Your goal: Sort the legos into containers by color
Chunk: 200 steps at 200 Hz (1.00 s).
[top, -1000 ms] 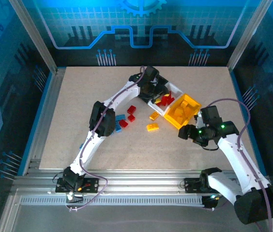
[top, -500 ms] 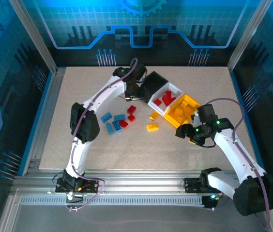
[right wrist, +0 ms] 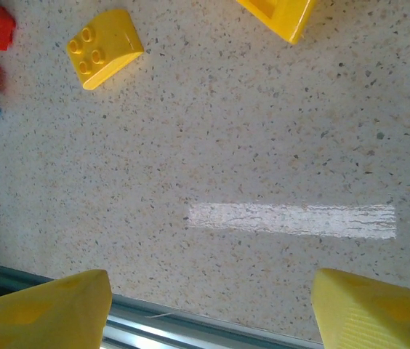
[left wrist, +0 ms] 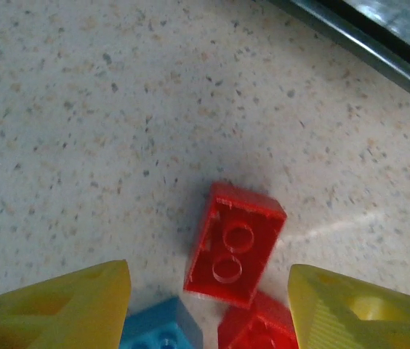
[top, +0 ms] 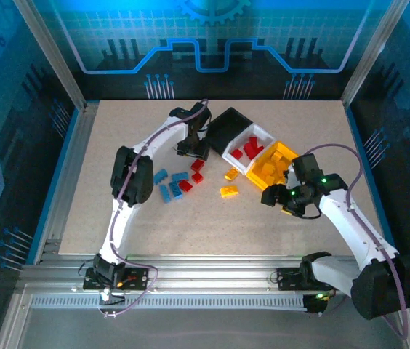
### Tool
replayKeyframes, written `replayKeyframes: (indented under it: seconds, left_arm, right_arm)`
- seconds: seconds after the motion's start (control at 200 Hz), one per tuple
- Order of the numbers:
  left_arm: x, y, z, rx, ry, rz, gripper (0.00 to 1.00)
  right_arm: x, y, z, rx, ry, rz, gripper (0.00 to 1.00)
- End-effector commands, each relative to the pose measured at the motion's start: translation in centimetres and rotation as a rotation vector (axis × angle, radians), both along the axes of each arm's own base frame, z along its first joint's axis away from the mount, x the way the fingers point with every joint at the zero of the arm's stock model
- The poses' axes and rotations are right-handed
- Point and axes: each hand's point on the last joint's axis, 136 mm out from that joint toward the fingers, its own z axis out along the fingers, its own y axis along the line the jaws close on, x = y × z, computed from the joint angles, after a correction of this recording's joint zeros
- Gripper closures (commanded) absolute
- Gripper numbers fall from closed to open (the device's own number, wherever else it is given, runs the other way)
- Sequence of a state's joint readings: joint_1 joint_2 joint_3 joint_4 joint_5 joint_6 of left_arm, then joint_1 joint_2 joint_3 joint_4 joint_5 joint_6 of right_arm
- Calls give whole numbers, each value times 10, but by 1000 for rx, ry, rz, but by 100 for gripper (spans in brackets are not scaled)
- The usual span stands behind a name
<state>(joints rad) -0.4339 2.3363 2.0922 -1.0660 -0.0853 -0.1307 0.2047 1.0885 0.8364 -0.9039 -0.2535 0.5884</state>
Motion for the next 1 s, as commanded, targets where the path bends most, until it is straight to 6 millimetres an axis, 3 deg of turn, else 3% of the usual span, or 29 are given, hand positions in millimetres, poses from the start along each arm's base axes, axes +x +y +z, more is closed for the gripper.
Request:
replayKeyframes:
  seconds: [0.0, 0.3, 0.54, 0.695, 0.995]
  left_arm:
    - [2, 3, -8, -13, 27, -21, 40]
    - [-6, -9, -38, -27, 86, -36, 40]
    - [-4, -9, -50, -6, 96, -19, 47]
    - [-5, -8, -51, -5, 104, 12, 61]
    - [-7, -19, -26, -105, 97, 119, 71]
  right_arm:
    - [-8, -2, -7, -10, 22, -26, 26]
    - [-11, -5, -12, -28, 38, -37, 26]
    - [-8, -5, -10, -33, 37, -30, 26]
    - [-6, -5, -8, -37, 31, -21, 26]
    - [-3, -3, -5, -28, 13, -3, 27]
